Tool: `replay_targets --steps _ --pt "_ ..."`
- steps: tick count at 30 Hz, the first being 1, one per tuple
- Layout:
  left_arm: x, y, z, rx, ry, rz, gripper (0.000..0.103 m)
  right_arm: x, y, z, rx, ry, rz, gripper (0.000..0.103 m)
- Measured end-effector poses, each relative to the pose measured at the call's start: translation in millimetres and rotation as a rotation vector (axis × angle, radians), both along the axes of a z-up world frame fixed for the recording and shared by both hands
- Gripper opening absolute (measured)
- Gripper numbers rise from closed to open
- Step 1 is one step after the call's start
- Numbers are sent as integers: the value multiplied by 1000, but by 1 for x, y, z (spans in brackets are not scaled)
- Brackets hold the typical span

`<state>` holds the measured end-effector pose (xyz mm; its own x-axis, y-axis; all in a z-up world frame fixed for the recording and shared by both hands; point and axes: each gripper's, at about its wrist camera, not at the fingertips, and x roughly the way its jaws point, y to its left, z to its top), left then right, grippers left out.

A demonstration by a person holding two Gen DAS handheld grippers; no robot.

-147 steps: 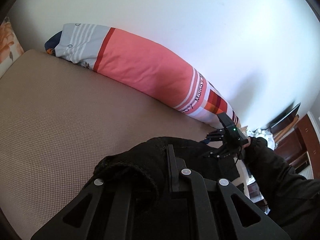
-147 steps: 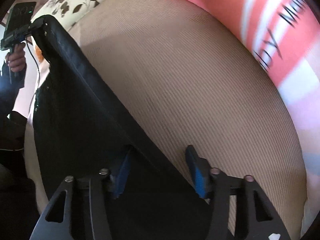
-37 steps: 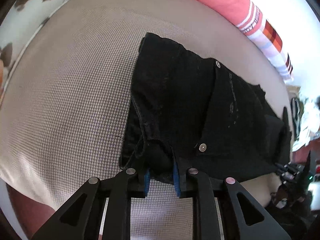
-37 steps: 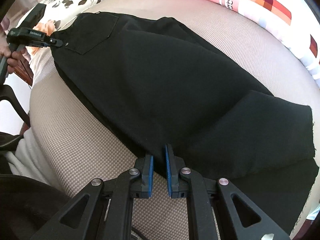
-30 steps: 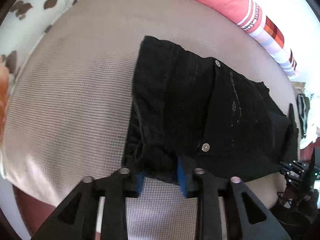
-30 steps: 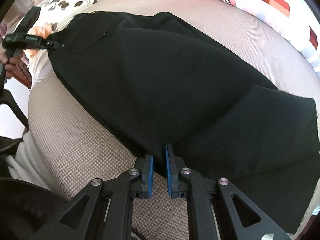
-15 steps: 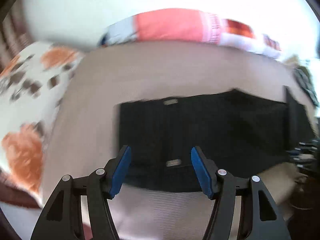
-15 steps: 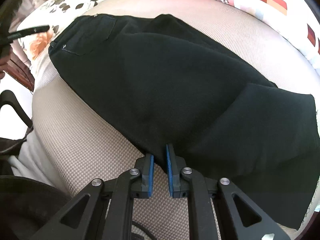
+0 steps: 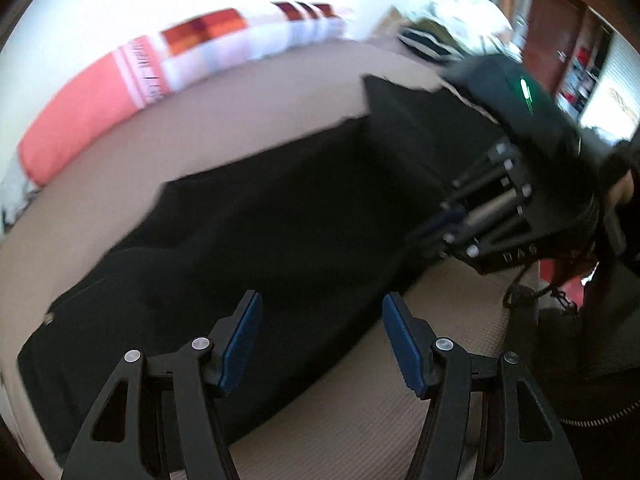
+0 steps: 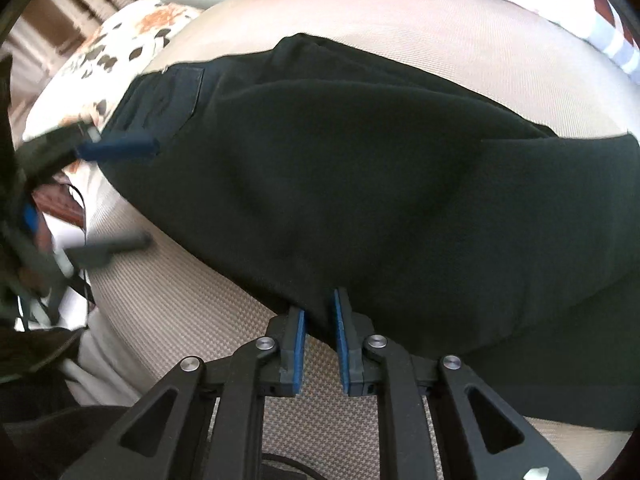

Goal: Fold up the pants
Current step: 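Open the right tool and move it toward the frayed leg hems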

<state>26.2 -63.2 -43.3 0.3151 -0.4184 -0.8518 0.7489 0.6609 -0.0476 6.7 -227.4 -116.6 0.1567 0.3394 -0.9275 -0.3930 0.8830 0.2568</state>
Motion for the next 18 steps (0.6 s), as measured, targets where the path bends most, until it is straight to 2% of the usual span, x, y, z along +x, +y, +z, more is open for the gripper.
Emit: replay_targets --steps 6,9,10,11,13,16,18 --pt "0 -33 -21 59 -3 -52 63 3 -1 7 27 -19 -14 16" --pt "2 -40 -35 85 -2 -44 62 2 -1 10 27 -29 -6 16" --pt "4 -43 -38 88 -4 -39 54 1 -4 12 26 -35 -2 17" --pt "7 -46 -41 91 -6 -27 40 0 -4 13 25 -40 -2 17" --pt "13 -52 -49 97 26 -12 20 0 -4 17 27 -48 -7 22" --pt "15 -53 -49 80 26 13 14 -3 -17 31 51 -78 -27 33" --pt "14 -51 -48 70 32 27 14 -5 -36 44 77 -111 -54 37"
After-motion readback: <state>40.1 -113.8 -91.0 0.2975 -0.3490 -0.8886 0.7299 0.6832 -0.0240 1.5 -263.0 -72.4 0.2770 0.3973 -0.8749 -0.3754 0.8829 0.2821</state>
